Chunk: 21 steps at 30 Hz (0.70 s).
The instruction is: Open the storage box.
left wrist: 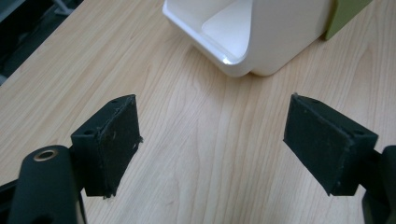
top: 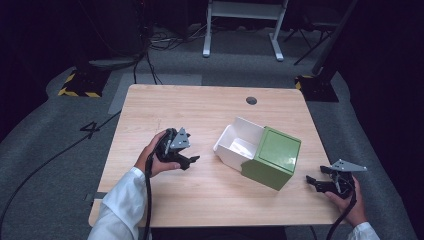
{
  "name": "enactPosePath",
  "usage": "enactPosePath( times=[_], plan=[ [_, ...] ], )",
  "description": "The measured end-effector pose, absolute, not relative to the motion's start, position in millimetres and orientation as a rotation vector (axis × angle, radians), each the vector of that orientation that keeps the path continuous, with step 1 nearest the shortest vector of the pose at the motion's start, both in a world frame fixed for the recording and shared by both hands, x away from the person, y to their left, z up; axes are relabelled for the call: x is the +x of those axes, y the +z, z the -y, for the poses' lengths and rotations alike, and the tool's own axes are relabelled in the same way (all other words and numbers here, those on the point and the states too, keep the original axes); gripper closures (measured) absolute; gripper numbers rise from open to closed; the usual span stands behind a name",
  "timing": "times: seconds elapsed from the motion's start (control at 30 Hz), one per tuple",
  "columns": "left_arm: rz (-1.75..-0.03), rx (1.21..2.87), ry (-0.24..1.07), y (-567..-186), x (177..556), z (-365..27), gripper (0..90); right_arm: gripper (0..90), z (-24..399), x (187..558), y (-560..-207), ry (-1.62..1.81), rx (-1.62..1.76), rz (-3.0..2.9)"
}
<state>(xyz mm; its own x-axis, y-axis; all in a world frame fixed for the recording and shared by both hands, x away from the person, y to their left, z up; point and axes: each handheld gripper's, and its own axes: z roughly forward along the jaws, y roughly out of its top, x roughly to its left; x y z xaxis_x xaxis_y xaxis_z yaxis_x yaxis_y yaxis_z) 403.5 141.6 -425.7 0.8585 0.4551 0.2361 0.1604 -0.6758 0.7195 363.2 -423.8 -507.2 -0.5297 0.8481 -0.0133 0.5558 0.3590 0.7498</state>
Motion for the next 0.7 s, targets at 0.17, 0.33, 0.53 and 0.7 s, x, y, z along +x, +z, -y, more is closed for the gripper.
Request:
enactPosePath(
  times=[0.17,0.33,0.53,0.7],
  plan=[
    [-0.478,2.305,0.535,-428.0,399.5,-153.8,18.3,19.8,423.9,363.2,-507.2,0.995,1.225,-2.226],
    [-0.502,2.311,0.541,-430.1,395.5,-162.3,18.1,19.8,423.9,363.2,-507.2,0.995,1.225,-2.226],
    [-0.553,2.321,0.563,-435.2,386.7,-174.6,18.2,19.8,423.9,363.2,-507.2,0.995,1.226,-2.226],
    [-0.626,2.344,0.597,-442.0,379.8,-183.6,17.6,19.8,423.8,363.2,-507.2,0.995,1.226,-2.226]
  ],
)
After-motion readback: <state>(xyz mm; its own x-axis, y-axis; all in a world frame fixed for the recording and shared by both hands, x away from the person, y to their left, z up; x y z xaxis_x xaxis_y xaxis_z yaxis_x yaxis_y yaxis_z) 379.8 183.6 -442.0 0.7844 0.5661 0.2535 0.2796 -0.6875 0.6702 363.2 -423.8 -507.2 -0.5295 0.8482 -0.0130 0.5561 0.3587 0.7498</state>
